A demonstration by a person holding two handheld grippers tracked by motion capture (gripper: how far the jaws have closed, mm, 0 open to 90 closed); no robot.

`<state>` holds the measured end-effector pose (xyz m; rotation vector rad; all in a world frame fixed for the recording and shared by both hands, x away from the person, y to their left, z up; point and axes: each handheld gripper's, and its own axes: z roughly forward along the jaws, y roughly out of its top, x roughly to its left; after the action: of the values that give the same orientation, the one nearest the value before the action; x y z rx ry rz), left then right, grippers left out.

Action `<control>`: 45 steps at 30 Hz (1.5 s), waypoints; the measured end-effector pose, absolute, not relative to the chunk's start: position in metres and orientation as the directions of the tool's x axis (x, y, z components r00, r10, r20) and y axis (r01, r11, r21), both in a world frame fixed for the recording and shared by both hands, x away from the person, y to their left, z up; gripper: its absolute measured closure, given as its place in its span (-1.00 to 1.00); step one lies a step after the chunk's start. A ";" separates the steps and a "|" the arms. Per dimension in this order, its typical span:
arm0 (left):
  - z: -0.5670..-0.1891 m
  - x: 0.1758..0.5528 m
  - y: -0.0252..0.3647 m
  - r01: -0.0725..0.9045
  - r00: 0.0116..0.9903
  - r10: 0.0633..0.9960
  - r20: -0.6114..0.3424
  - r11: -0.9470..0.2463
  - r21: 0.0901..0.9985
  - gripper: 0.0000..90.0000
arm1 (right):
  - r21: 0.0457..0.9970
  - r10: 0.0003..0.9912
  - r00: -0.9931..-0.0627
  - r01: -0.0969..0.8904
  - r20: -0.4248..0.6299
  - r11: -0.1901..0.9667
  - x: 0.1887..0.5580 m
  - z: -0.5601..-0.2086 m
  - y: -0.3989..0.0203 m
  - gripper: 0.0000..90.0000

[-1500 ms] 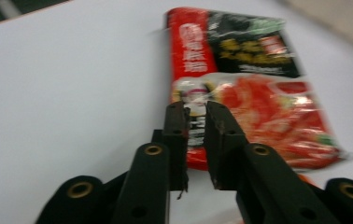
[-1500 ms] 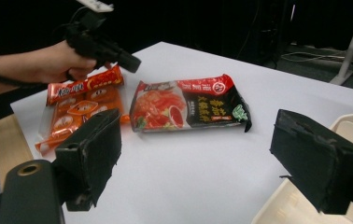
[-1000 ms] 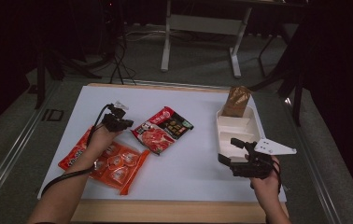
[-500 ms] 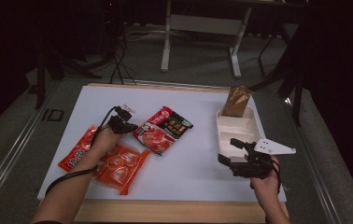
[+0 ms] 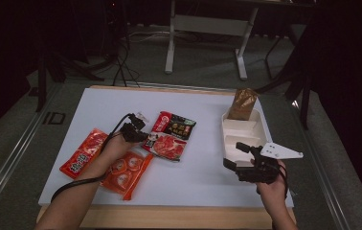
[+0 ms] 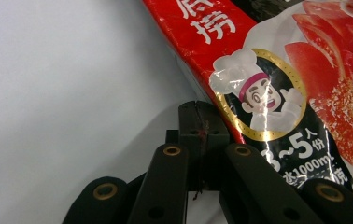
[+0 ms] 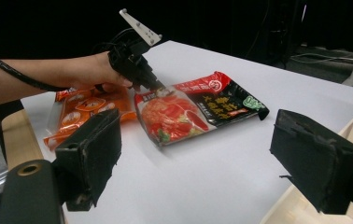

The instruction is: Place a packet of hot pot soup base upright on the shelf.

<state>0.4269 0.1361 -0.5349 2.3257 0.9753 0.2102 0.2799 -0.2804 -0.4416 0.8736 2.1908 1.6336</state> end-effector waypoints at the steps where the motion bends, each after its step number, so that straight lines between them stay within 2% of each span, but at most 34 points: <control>1: -0.534 0.426 0.135 0.597 0.719 0.690 -0.083 -0.553 0.581 1.00 | 0.936 0.610 -0.781 0.303 0.135 0.182 0.280 -0.442 -0.280 -0.64; 18: -0.532 0.413 0.106 0.549 0.786 0.611 -0.096 -0.617 0.564 1.00 | 0.934 0.606 -0.783 0.307 0.140 0.181 0.279 -0.442 -0.279 -0.64; 35: -0.532 0.417 0.072 0.530 0.804 0.587 -0.097 -0.632 0.566 1.00 | 0.935 0.605 -0.784 0.305 0.137 0.183 0.278 -0.443 -0.279 -0.64; 45: -0.532 0.418 0.068 0.530 0.806 0.583 -0.109 -0.626 0.572 1.00 | 0.935 0.605 -0.784 0.304 0.136 0.183 0.278 -0.443 -0.279 -0.64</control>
<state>0.4181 0.0681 -0.5315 2.3873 0.8186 0.1150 0.2776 -0.2794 -0.4429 0.8702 2.1962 1.6363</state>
